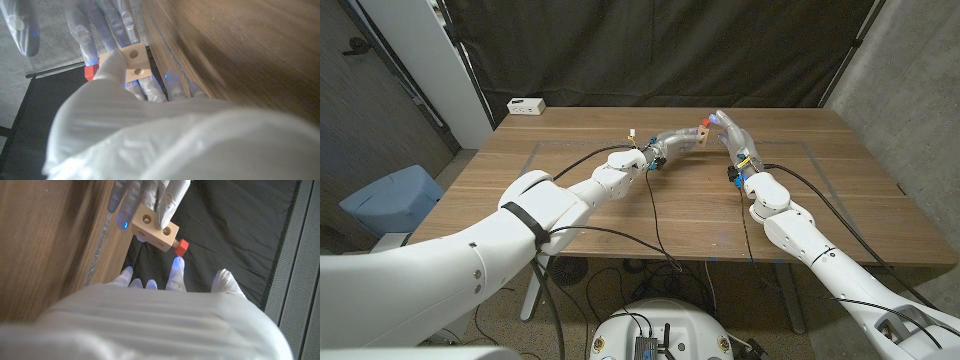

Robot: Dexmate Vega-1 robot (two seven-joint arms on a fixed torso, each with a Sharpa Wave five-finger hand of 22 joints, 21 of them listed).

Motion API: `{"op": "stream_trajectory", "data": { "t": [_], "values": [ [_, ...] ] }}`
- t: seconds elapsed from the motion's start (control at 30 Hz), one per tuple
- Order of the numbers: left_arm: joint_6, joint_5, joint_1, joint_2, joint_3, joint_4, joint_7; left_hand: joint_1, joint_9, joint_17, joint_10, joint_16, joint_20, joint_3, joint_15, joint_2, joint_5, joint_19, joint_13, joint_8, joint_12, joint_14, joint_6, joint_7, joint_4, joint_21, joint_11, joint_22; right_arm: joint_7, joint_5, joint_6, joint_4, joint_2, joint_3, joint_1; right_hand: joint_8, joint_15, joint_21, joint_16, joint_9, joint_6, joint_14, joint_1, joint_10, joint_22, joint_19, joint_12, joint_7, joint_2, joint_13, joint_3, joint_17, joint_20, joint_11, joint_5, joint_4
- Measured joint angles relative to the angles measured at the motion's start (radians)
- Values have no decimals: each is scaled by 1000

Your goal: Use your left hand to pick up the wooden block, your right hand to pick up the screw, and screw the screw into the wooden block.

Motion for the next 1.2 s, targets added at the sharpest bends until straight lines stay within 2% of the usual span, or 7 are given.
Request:
{"op": "stream_trajectory", "data": {
  "t": [0.5, 1.2],
  "values": [
    [5, 0, -3, -1, 3, 1, 2, 1, -1, 0, 0, 0, 0, -1, 0, -1, 0, 0, 0, 0, 0, 0, 0, 0, -1, 0, 0, 0, 4, 8, -2, 11, 1, 0, 3, -8, 5, 0, 0, 0, -23, -5, -4, -5, 0, 0, 0, 2, 4, 0, -4, 0, 0, 2, 0, -4],
    [-35, -1, 9, 0, 3, -3, -29, -3, 0, 0, 0, 0, 2, -3, 0, 3, 0, -2, 0, 0, 0, 0, 0, -4, -3, 0, 0, 0, -11, 9, -3, -2, -12, 13, -8, -8, 5, 0, 0, 0, -54, -5, -4, -14, 0, 0, 0, 7, 4, 0, -4, 0, 0, 1, 0, -4]
  ]
}}
